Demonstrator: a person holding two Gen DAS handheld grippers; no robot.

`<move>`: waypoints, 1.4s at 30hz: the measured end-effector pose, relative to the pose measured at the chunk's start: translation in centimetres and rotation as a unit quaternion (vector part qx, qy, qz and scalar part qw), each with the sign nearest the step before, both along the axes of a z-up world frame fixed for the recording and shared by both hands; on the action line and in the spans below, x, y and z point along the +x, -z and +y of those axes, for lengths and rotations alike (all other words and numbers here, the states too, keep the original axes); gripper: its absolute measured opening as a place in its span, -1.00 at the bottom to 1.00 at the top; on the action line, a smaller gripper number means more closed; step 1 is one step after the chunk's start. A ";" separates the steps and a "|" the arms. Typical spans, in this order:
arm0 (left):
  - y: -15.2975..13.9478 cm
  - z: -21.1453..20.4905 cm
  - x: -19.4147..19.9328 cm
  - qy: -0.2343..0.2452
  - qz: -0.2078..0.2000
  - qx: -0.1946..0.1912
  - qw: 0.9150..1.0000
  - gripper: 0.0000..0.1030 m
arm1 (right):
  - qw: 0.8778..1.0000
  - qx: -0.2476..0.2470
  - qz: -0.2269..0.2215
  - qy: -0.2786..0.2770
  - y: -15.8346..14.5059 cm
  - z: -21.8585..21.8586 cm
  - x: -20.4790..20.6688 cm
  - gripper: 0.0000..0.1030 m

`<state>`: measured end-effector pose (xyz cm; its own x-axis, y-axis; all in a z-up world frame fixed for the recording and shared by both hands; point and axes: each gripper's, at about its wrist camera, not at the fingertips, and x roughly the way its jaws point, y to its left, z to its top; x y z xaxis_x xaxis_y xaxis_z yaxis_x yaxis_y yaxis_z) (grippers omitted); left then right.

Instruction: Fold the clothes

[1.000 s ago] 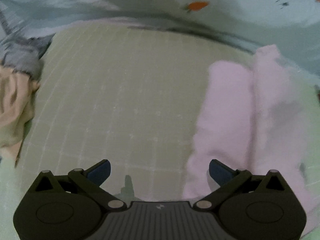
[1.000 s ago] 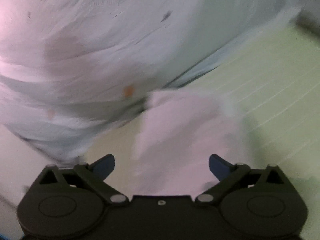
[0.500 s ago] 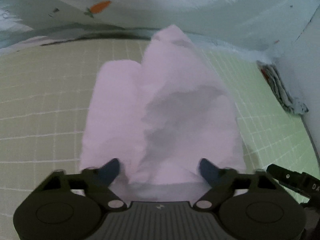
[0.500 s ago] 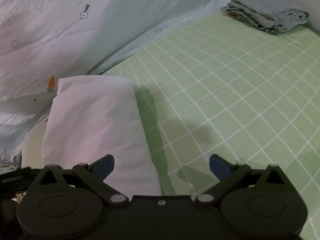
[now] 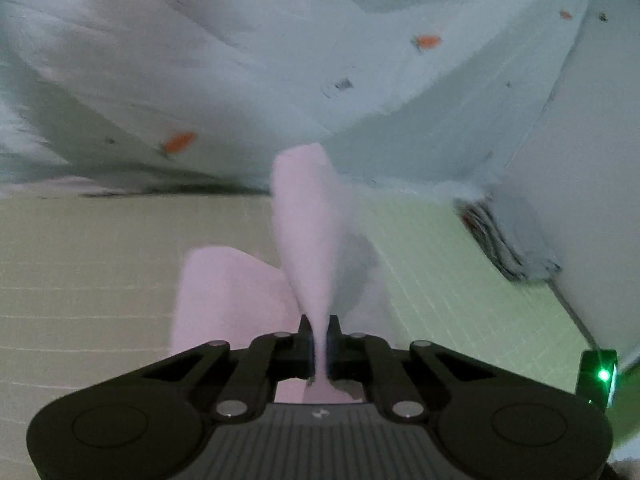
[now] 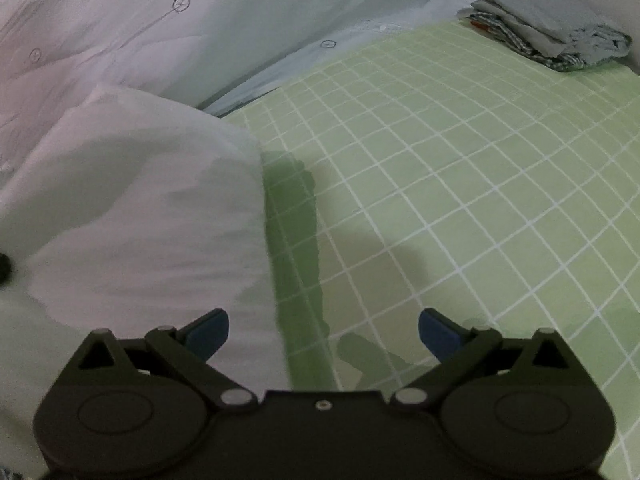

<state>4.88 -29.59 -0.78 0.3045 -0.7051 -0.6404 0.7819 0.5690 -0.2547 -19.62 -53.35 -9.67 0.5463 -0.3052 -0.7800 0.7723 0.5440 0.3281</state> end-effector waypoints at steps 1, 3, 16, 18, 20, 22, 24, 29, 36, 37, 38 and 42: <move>1.1 0.5 0.8 -0.016 0.012 0.012 1.000 -0.86 | 1.000 0.001 0.001 -0.003 0.1 0.1 0.2 0.99; 4.0 1.5 2.6 -0.059 0.050 0.039 0.996 -0.82 | 1.000 0.003 0.004 -0.010 0.2 0.2 0.6 0.99; 9.0 3.0 7.9 -0.056 0.100 0.058 0.992 0.75 | 0.995 -0.008 -0.003 -0.095 0.3 1.4 5.0 1.00; 9.6 2.3 8.7 -0.037 0.112 0.061 0.991 0.76 | 0.994 -0.006 -0.006 -0.108 0.6 1.3 6.3 1.00; 10.4 1.4 9.4 -0.019 0.120 0.068 0.990 0.76 | 0.993 0.004 -0.009 -0.113 1.1 0.9 7.5 1.00; 11.3 0.6 10.0 -0.002 0.129 0.075 0.989 0.76 | 0.993 0.014 -0.013 -0.118 1.7 0.5 8.6 1.00; 12.2 -0.4 10.6 0.007 0.141 0.083 0.986 0.79 | 0.992 0.025 -0.017 -0.120 2.2 0.0 9.5 1.00; 13.6 -1.7 11.6 0.025 0.180 0.064 0.981 0.84 | 0.991 0.056 -0.027 -0.115 3.2 -1.0 11.0 1.00; 13.1 -1.6 9.5 0.010 0.160 0.043 0.986 0.03 | 0.991 0.082 -0.030 -0.105 2.9 -0.5 11.8 0.56; 12.7 -1.4 8.9 0.005 0.151 0.039 0.988 -0.15 | 0.991 0.078 -0.035 -0.106 2.6 -0.2 11.6 0.40; 12.2 -1.1 8.2 -0.001 0.142 0.037 0.989 -0.23 | 0.991 0.074 -0.040 -0.108 2.2 0.1 11.5 0.28; 10.0 0.0 5.4 -0.022 0.125 0.024 0.992 -0.50 | 0.989 0.061 -0.073 -0.112 0.5 1.3 9.3 -0.20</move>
<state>10.28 -29.58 -10.79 0.1615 -0.6621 -0.7319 0.6721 0.6168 -0.4097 -10.35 -52.03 -10.16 0.6986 -0.0718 -0.7119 0.5766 0.6457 0.5007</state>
